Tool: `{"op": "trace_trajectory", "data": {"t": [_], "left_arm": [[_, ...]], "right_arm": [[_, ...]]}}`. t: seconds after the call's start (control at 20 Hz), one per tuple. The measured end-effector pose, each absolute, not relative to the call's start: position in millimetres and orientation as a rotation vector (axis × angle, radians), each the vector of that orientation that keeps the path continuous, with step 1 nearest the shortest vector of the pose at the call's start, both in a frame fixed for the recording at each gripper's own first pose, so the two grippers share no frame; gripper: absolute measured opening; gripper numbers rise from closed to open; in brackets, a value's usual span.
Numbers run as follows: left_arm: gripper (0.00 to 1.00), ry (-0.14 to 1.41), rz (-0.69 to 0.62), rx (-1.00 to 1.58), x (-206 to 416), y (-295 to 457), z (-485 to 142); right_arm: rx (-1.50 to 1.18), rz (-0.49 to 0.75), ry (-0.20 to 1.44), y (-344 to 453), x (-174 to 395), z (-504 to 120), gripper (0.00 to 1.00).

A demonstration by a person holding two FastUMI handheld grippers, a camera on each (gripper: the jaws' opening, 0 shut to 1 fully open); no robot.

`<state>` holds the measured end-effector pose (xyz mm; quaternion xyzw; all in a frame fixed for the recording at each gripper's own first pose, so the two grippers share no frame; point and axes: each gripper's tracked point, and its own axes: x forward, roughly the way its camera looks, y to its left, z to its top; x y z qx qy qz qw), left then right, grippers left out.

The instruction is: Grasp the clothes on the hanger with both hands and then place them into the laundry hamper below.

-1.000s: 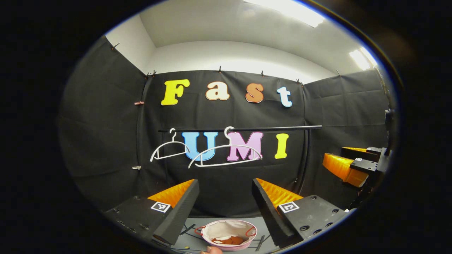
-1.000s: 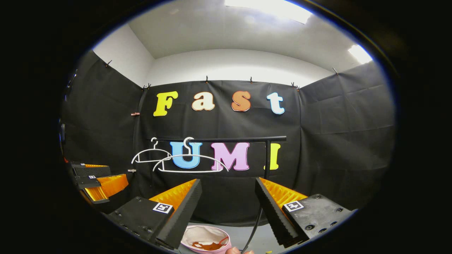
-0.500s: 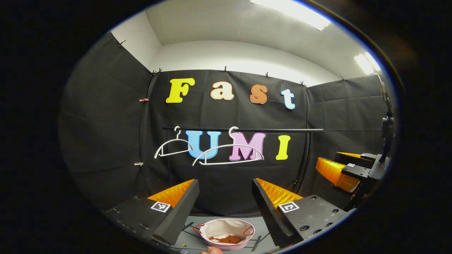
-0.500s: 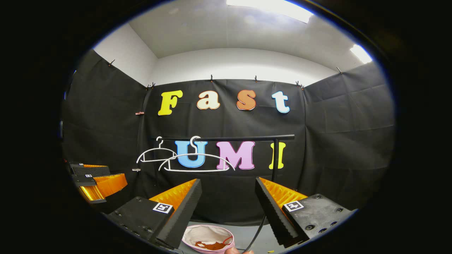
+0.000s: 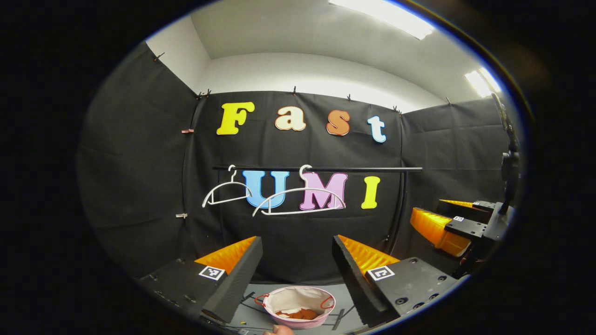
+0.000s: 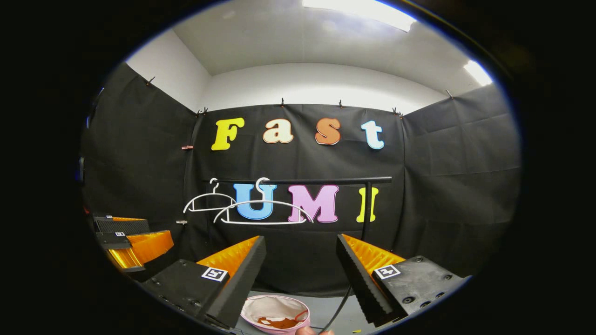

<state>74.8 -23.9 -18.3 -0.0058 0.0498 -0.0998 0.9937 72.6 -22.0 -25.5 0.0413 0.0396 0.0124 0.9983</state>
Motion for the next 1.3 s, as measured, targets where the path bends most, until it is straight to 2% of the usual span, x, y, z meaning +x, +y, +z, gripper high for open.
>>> {"op": "trace_trajectory", "data": {"t": [1.3], "left_arm": [[0.95, 0.086, -0.199, 0.005, 67.1, -27.2, -12.6]], "right_arm": [[0.062, 0.047, 0.071, -15.6, 64.6, -21.4, 0.98]]}}
